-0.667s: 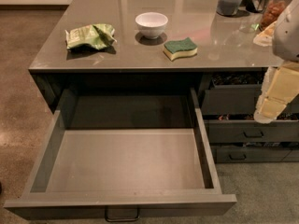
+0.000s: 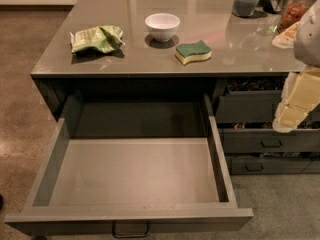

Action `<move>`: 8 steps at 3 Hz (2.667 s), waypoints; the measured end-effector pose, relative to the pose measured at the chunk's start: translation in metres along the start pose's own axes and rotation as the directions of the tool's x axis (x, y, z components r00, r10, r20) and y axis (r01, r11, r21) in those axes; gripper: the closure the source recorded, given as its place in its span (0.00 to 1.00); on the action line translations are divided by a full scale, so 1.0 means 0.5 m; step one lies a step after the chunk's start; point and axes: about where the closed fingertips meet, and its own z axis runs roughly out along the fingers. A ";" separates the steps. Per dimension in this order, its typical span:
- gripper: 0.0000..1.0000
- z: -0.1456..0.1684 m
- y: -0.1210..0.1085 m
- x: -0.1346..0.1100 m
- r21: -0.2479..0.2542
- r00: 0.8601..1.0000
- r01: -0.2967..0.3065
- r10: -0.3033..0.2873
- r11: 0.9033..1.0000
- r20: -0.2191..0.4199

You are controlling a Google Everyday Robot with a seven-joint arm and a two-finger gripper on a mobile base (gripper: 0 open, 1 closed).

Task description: Close top drawer

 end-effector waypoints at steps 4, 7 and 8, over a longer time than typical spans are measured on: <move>0.00 0.226 0.045 0.056 -0.053 0.993 -0.005 0.011 0.999 0.116; 0.00 0.329 0.186 0.034 -0.050 0.971 0.076 -0.062 0.996 0.229; 0.00 0.426 0.227 0.031 -0.046 0.974 0.093 -0.081 0.995 0.212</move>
Offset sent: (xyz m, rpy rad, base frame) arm 0.0111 0.0112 -0.0991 0.0977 -0.0220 0.0419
